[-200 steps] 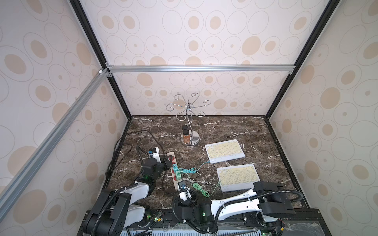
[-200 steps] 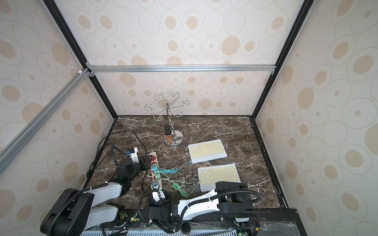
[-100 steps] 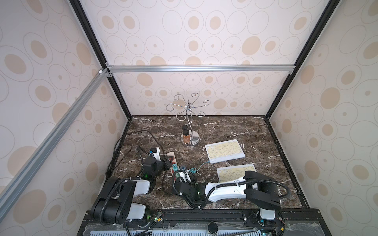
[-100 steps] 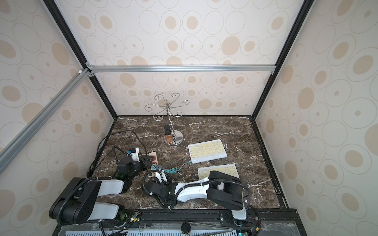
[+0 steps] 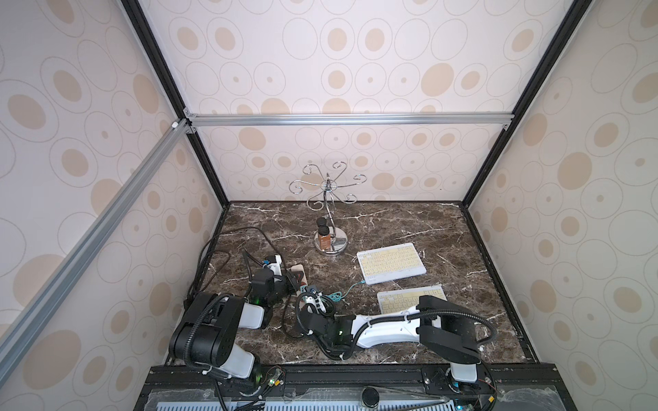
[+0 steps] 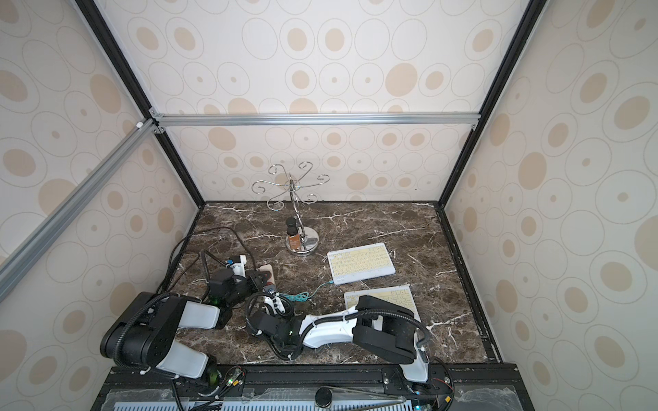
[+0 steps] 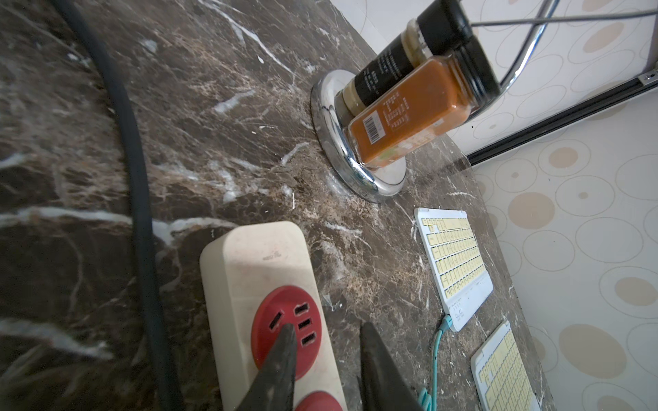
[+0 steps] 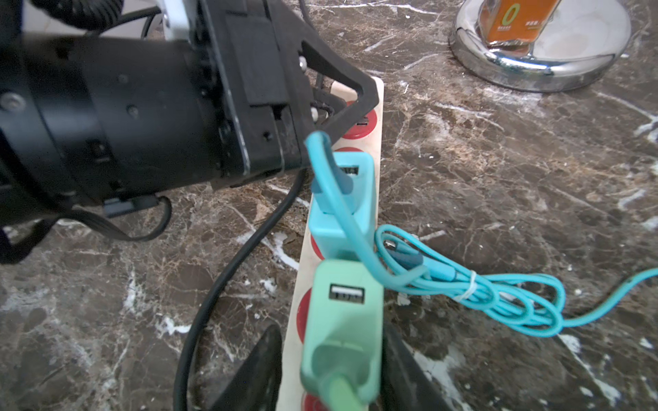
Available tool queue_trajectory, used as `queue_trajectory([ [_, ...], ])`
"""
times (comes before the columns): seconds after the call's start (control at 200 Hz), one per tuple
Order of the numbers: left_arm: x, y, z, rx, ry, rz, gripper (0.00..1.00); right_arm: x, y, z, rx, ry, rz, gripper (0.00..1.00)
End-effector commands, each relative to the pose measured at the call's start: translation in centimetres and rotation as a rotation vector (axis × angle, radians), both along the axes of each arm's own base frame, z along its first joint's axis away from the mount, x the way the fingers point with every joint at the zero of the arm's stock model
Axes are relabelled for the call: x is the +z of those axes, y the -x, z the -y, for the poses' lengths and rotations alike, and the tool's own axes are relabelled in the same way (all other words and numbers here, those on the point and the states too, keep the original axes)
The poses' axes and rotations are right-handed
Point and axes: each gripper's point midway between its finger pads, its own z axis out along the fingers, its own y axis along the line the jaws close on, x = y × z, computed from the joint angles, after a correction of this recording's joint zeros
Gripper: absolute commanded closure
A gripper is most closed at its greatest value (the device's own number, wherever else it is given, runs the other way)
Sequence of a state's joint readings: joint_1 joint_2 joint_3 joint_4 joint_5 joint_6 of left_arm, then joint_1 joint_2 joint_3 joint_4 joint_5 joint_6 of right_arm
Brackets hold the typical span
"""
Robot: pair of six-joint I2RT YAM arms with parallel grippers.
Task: Unplug the wireless keyboard
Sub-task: Remove the plug from the socket.
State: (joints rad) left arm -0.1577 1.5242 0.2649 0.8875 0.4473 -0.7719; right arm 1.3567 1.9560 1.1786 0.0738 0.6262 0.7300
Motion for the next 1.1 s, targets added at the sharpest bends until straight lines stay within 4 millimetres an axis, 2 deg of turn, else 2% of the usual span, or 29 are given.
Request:
queue_trajectory([
  [0.0, -0.2, -0.5, -0.2, 0.016, 0.013, -0.017, 0.71, 0.2, -0.7, -0.5, -0.008, 0.008, 0.024, 0.57],
  [0.225, -1.2, -0.2, -0.2, 0.024, 0.032, -0.045, 0.75, -0.4, -1.0, -0.2, -0.033, 0.022, 0.028, 0.64],
  [0.47, -2.4, 0.2, 0.8, -0.012, 0.1, -0.095, 0.81, -1.5, -0.9, -0.1, -0.047, 0.036, 0.009, 0.79],
  [0.72, -3.4, 1.0, 1.1, -0.006, 0.166, -0.135, 0.82, -2.5, -0.4, 1.1, -0.08, 0.094, 0.025, 0.88],
  [0.85, -4.4, 1.3, 1.5, -0.015, 0.2, -0.17, 0.85, -3.1, 0.1, 0.7, -0.066, 0.076, 0.009, 0.89],
  [0.915, -4.8, 1.3, 1.5, -0.012, 0.206, -0.186, 0.87, -3.4, 0.3, 0.2, -0.038, 0.013, -0.043, 0.96],
  [0.995, -5.4, 1.5, 1.4, -0.004, 0.206, -0.209, 0.89, -3.1, 0.7, -0.2, -0.004, -0.062, -0.052, 0.97],
  [1.095, -6.0, 1.6, 1.2, 0.006, 0.193, -0.235, 0.89, -3.2, 0.7, 0.0, -0.026, -0.003, -0.049, 0.99],
])
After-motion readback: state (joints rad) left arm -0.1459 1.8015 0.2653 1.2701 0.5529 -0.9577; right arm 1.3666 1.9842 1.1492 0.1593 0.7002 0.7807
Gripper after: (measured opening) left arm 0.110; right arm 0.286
